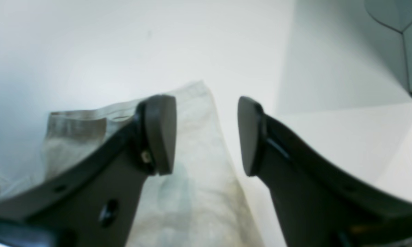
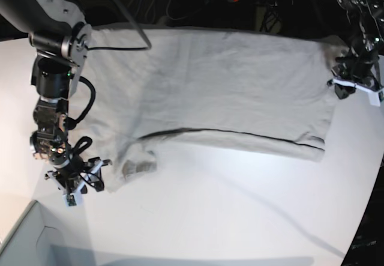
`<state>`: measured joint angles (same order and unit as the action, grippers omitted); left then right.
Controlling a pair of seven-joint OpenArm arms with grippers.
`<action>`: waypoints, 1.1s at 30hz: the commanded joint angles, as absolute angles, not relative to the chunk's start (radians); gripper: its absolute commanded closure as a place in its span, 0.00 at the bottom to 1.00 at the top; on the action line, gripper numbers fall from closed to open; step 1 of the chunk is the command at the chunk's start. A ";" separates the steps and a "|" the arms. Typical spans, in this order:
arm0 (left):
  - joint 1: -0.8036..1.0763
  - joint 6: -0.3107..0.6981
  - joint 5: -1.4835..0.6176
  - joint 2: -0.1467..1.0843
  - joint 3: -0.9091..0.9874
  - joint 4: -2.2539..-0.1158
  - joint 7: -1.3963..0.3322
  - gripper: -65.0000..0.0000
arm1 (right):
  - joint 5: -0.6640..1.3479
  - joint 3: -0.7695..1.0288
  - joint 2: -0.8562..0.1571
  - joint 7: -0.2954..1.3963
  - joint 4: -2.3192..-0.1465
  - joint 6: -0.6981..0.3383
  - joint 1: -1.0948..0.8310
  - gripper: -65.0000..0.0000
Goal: Layout the t-shirt on the table in an organized manner, then fold the t-shirt properly
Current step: 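Grasp the shirt edges with both grippers and pull them apart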
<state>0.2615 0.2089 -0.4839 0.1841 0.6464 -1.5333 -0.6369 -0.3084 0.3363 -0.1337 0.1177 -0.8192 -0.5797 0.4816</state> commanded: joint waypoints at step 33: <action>-0.466 0.211 -0.487 0.143 0.628 -0.611 -0.410 0.40 | -0.295 0.386 -0.136 0.096 -1.265 -0.590 0.036 0.53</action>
<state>-0.4469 0.2066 -0.4801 0.1356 0.6304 -0.6037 -0.4099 -0.3077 0.3832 -0.1261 0.1200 -1.2457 -0.5835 0.0216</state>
